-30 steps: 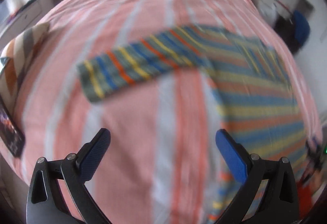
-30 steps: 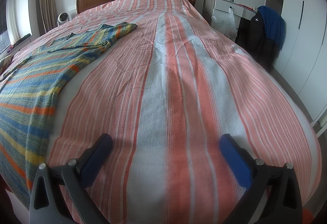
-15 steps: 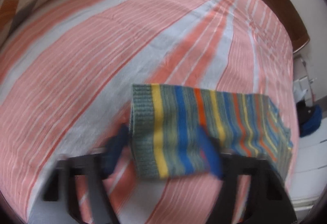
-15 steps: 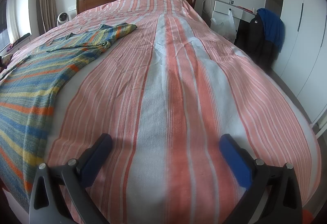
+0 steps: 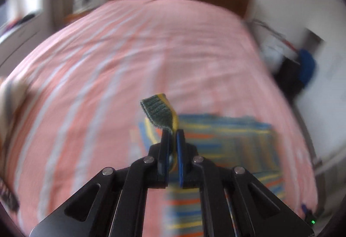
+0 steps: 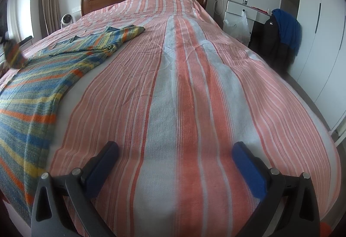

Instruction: Fold small clothes

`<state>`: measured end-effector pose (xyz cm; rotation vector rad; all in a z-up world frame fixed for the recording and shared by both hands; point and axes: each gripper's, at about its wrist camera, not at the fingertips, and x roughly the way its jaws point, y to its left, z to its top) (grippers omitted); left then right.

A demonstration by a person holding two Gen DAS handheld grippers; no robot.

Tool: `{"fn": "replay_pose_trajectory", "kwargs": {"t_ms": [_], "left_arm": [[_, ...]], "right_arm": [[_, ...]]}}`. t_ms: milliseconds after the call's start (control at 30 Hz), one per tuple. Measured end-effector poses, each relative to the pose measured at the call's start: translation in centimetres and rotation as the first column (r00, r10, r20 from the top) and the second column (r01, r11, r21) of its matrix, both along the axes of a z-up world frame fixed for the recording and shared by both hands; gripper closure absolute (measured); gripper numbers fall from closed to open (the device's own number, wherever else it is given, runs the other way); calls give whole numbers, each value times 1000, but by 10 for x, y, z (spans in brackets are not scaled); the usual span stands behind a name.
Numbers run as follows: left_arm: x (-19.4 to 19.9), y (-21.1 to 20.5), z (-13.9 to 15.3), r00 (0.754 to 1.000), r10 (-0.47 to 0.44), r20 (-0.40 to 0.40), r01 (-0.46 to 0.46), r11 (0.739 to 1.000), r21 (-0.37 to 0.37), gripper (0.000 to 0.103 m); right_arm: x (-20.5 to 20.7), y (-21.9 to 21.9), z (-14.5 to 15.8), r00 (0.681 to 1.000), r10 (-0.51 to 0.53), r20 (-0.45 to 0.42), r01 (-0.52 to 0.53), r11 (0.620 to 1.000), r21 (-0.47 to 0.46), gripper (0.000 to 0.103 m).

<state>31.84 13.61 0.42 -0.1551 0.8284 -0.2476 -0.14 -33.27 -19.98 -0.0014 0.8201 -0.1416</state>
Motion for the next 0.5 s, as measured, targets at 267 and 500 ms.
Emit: {"fn": "replay_pose_trajectory", "kwargs": {"t_ms": [267,500], "left_arm": [[28,-152,-51,972,-180,-154,182,983,4,39],[38,-72,-74,983,-20,-184,11,999,-49,36]], "right_arm": [[-1,0,0,1000,1,1,-1,1000,-1,0],[1,0,0,1000,6,3,-6,1000,2,0]]}}
